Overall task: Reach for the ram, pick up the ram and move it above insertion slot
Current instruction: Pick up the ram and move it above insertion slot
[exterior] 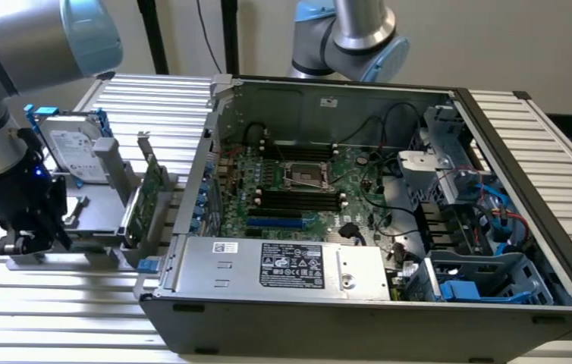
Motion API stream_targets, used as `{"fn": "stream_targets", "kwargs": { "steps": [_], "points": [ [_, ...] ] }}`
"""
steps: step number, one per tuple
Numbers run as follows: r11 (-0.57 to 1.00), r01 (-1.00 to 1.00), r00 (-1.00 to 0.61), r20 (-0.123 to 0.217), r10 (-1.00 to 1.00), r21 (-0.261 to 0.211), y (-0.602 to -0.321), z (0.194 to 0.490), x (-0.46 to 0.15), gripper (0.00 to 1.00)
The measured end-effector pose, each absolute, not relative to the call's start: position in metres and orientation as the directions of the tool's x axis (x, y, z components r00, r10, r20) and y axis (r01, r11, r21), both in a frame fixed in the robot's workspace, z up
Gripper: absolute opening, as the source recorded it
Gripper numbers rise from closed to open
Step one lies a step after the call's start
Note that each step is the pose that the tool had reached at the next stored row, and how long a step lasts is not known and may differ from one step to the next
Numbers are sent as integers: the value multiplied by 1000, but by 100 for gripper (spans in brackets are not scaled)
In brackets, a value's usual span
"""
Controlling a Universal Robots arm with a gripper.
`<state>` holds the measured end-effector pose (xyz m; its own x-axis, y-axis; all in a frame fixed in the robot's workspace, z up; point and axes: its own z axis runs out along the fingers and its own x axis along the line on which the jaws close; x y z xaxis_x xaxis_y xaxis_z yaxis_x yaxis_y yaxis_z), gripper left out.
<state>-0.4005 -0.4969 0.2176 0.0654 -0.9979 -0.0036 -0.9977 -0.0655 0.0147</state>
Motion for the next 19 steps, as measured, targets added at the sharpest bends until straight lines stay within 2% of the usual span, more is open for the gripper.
{"fn": "stream_targets", "kwargs": {
  "steps": [19],
  "points": [
    [-68, -997, 68, -7, -998, 23, -497, 302, -377, 13]
  ]
}}
